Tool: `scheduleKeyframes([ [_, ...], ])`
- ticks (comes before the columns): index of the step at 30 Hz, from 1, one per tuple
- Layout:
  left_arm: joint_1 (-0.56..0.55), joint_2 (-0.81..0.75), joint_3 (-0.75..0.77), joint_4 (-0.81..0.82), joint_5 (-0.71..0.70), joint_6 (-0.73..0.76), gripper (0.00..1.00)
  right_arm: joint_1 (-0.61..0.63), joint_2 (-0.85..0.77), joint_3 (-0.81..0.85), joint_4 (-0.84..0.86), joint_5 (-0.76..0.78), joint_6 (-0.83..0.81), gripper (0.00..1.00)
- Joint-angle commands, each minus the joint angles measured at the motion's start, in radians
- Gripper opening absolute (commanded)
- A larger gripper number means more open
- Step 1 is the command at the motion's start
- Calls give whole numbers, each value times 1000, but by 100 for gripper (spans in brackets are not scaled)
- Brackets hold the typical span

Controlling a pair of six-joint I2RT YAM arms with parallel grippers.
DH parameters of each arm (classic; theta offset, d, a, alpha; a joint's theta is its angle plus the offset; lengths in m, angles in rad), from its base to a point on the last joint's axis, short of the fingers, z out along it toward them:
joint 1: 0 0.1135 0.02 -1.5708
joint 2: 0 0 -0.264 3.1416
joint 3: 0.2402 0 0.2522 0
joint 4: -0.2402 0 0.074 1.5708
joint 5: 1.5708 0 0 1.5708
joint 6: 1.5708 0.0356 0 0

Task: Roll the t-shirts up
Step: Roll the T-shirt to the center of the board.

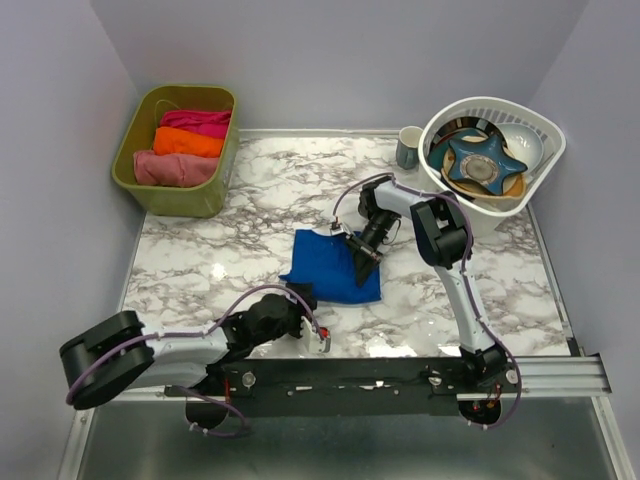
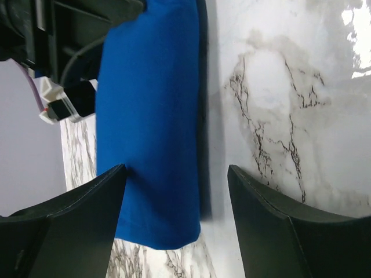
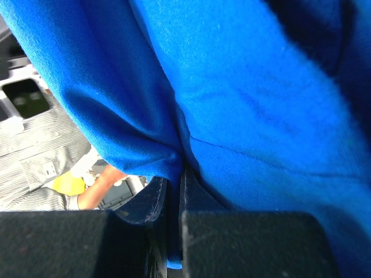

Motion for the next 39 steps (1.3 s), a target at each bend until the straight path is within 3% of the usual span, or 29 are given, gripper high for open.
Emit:
scheduleKeyframes([
  [1,-10,160,-32,269,-105,34,77,6,84,-17,13,269,-61,9],
  [7,-8,250,-26,269,-133,19,68,6,86,-16,13,271,-61,9],
  [16,25,420,79,209,-149,25,45,6,83,-17,12,266,-64,9],
  [17,27,431,91,194,-154,17,41,6,83,-19,12,266,-64,9],
  [19,35,438,146,66,-143,-12,23,6,81,-20,13,263,-64,9],
  [21,48,424,203,-24,-127,-53,6,6,69,-22,13,260,-77,15],
  [23,70,401,246,-192,-85,-75,0,1,49,-25,12,249,-105,22],
  [25,112,353,304,-353,7,-89,0,-19,-27,-28,30,223,-128,33],
  [26,125,341,324,-409,54,-89,0,-32,-64,-29,83,213,-101,44],
  [28,157,303,376,-548,163,-80,0,-82,-191,-23,123,155,-91,51],
  [29,168,293,393,-597,206,-72,0,-95,-233,-25,163,144,-91,67],
  [30,177,278,423,-636,246,-71,0,-115,-288,-34,188,133,-99,72],
  [32,202,272,459,-752,366,-57,0,-123,-471,-139,313,110,-126,77],
  [34,209,278,508,-843,433,-44,0,-123,-608,-265,437,113,-145,93],
  [35,225,284,528,-875,462,-28,0,-123,-767,-422,585,114,-171,99],
  [39,269,379,663,-1035,551,-24,0,-56,-1117,-829,933,177,-277,100],
])
